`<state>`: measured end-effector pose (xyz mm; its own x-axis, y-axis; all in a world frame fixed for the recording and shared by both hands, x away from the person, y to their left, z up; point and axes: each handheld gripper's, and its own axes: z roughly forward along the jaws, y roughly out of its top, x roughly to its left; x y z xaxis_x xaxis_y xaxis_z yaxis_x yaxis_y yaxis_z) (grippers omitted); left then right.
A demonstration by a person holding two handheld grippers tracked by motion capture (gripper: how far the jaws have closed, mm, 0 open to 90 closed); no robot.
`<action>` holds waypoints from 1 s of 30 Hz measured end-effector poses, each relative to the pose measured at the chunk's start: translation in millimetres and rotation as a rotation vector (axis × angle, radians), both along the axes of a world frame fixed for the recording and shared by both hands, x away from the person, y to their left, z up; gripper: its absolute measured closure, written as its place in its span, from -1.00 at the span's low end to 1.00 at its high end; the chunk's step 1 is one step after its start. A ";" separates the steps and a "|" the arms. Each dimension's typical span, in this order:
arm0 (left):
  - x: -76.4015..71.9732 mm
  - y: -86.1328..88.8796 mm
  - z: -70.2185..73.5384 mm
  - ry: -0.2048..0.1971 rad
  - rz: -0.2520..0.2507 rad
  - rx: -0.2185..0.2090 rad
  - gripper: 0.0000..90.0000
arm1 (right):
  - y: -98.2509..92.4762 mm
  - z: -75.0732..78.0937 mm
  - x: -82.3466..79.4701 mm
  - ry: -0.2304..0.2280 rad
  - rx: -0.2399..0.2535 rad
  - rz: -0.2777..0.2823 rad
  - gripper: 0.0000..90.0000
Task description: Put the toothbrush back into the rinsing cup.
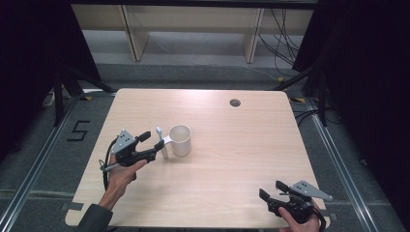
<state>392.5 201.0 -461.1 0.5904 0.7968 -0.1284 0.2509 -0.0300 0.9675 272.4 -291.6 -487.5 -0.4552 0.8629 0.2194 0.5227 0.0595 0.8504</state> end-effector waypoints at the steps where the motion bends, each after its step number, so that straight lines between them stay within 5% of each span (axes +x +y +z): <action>1: -0.7 0.6 0.9 0.004 -0.003 -0.001 -0.35 | 0.0 0.0 0.0 0.001 0.000 0.000 -0.46; 21: -21.4 6.8 12.5 0.126 -0.034 0.015 -0.60 | -0.3 0.5 -0.5 0.013 -0.014 0.000 -0.47; 30: -38.8 5.3 15.6 0.139 -0.080 0.033 -0.66 | 0.9 0.3 -0.4 0.011 -0.006 0.004 -0.47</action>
